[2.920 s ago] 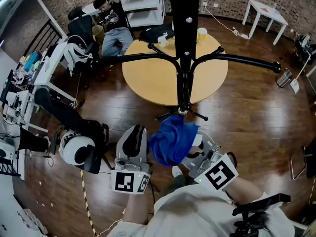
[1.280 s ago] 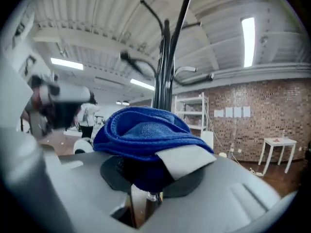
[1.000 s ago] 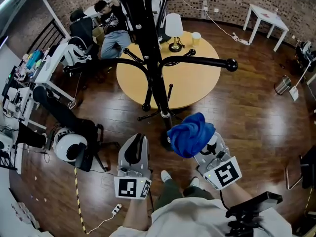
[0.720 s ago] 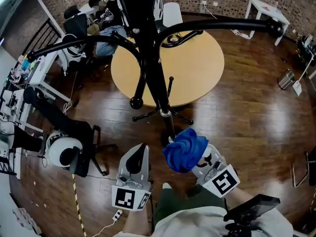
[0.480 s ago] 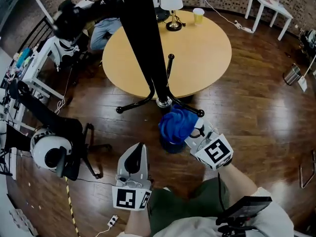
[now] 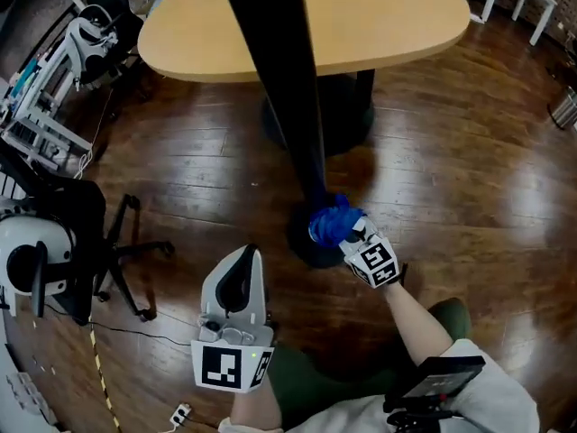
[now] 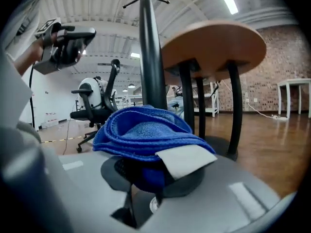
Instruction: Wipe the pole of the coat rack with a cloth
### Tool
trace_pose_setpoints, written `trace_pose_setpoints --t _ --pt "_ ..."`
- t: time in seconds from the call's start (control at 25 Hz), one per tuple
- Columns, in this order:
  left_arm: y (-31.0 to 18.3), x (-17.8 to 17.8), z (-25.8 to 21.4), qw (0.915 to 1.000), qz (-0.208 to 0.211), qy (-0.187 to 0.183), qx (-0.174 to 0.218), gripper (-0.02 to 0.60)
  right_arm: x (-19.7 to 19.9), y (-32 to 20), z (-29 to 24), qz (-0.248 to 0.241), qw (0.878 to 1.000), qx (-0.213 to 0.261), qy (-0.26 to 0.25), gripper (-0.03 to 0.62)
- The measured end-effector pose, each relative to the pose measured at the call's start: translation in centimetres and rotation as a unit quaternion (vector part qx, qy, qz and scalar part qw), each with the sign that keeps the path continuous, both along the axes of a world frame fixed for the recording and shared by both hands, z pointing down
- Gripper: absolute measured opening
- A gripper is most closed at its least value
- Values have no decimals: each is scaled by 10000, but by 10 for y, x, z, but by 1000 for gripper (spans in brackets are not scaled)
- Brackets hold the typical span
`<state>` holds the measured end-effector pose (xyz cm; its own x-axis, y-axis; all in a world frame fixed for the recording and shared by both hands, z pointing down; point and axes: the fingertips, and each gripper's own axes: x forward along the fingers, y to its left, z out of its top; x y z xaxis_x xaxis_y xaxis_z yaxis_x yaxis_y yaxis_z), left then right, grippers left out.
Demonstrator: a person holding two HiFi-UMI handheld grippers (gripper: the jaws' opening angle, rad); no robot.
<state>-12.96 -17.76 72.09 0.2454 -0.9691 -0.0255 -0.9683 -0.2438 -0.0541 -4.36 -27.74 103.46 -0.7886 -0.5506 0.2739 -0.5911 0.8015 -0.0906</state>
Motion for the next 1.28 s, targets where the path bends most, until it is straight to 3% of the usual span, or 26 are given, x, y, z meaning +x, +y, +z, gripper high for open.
trace_pose_setpoints --t 0.2,0.32,0.4,0.48,0.56,0.68,0.8,0.88,0.96,1.08,1.16,1.28 --pt "19 -20 69 9999 -87 49 -70 2 0 0 205 284 9943 -938 425 98" --pt "23 -33 84 9997 -202 127 -41 2 -10 1 231 290 9923 -1076 545 98" --pt "20 -37 84 9996 -179 191 -70 2 -30 7 160 27 9971 -698 300 98" --pt "21 -42 75 9996 -163 214 -70 2 -60 27 18 -538 9981 48 -306 98" --pt "23 -48 62 9994 -234 233 60 2 -77 50 -168 -1018 9827 1076 -1111 98" --pt "21 -55 40 9985 -321 240 365 2 -74 55 -398 -806 9567 2249 -1664 98" --pt "20 -50 29 9984 -213 281 438 2 -76 39 -512 -587 9385 3003 -1602 98" --pt "25 -48 25 9986 -195 267 415 2 -76 28 -532 -377 9335 3226 -1518 98" --pt "33 -50 26 9986 -251 240 405 2 -74 24 -500 -225 9398 3106 -1409 98" --pt "41 -57 33 9984 -350 202 403 2 -78 21 -372 -70 9552 2774 -1032 98" --pt "41 -63 42 9983 -388 197 380 2 -88 13 -233 133 9707 2320 -616 98" --pt "42 -71 52 9984 -400 203 353 2 -96 4 22 481 9937 945 354 98"
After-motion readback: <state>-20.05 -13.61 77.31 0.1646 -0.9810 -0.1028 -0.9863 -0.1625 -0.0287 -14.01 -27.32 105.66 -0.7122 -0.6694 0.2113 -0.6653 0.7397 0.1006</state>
